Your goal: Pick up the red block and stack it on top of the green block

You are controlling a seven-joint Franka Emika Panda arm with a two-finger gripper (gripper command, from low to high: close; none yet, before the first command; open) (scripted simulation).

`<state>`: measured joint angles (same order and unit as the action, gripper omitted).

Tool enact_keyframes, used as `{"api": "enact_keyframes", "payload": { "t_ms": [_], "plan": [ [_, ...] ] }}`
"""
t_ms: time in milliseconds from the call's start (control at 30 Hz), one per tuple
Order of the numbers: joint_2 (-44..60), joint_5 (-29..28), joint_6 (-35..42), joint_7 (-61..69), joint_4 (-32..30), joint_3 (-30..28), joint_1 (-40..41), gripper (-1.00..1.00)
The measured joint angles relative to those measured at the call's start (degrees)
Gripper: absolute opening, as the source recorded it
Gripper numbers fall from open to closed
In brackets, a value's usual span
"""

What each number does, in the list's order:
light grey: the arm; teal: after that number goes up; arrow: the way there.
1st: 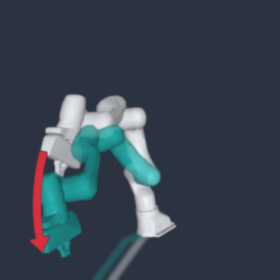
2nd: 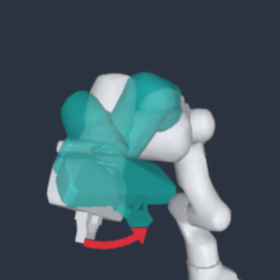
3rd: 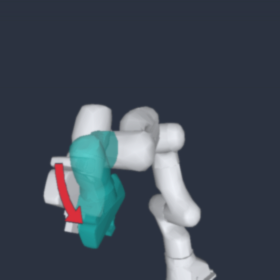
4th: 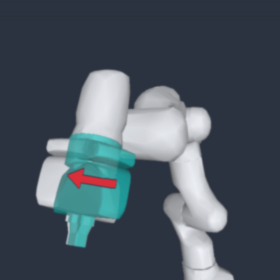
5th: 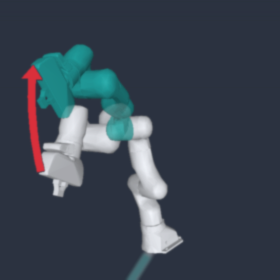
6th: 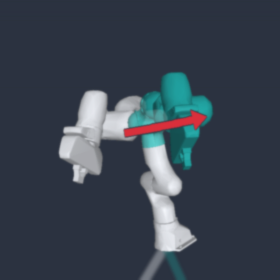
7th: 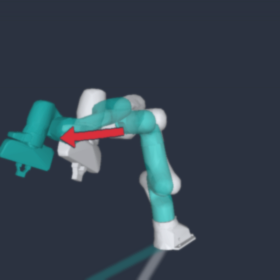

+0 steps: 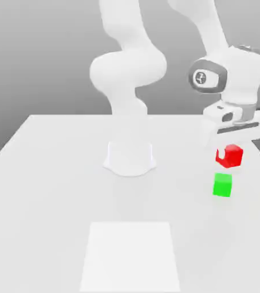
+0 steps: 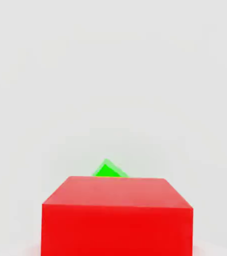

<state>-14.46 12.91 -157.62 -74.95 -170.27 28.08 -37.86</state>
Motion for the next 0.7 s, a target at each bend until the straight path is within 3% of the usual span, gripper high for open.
{"api": "enact_keyframes", "payload": {
  "t_ms": [700],
  "plan": [
    [11.6,-10.5,-10.3,-7.2,0.0,2.6,5.6,-1.00]
  ]
}}
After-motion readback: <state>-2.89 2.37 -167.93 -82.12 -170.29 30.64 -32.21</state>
